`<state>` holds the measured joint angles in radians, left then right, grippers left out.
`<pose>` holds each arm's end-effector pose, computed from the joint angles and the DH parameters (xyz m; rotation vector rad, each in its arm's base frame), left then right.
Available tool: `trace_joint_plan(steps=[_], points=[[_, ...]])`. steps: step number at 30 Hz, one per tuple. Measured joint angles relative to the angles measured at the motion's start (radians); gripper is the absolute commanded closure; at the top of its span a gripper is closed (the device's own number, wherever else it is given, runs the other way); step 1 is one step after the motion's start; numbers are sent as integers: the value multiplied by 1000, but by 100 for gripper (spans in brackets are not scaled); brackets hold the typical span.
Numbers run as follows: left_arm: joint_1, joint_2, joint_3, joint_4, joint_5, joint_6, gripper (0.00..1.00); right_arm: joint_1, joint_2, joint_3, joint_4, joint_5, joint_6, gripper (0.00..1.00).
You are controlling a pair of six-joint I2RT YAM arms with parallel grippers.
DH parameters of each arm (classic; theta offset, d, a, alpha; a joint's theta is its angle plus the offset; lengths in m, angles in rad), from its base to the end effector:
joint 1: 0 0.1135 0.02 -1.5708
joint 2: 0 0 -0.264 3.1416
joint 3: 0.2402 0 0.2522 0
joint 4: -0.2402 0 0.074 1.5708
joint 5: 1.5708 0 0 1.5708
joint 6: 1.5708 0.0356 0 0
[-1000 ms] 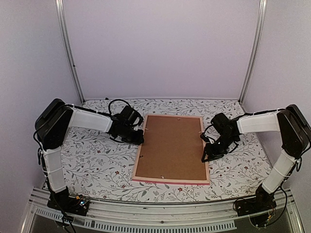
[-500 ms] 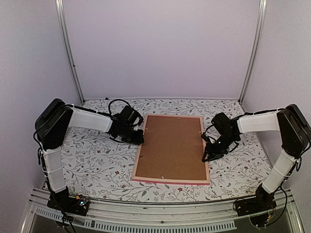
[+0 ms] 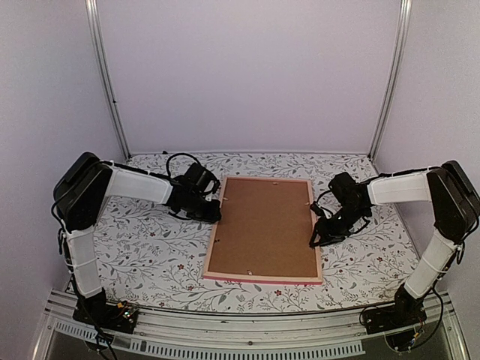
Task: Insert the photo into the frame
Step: Press the fastener onto the backboard.
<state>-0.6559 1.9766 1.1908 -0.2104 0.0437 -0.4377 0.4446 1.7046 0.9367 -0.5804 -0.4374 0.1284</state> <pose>0.3155 -0.2448 0.1332 0.3040 2.6188 -0.4542 0.2612 0.1412 0.1445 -0.5399 2.9184 0.7262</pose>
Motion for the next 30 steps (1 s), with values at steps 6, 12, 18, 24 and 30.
trace_joint_plan(steps=[6,12,18,24,30], points=[[0,-4,-8,12,1,0,79,0,0,4,13,14,-10,60],[0,-6,-14,19,1,0,79,14,3,17,5,47,-16,58],[0,-6,-14,19,2,0,79,21,3,19,0,62,-21,59],[0,-6,-14,19,3,1,79,22,3,20,-14,95,-13,61],[0,-6,-14,18,18,4,79,26,3,29,-42,134,-8,62]])
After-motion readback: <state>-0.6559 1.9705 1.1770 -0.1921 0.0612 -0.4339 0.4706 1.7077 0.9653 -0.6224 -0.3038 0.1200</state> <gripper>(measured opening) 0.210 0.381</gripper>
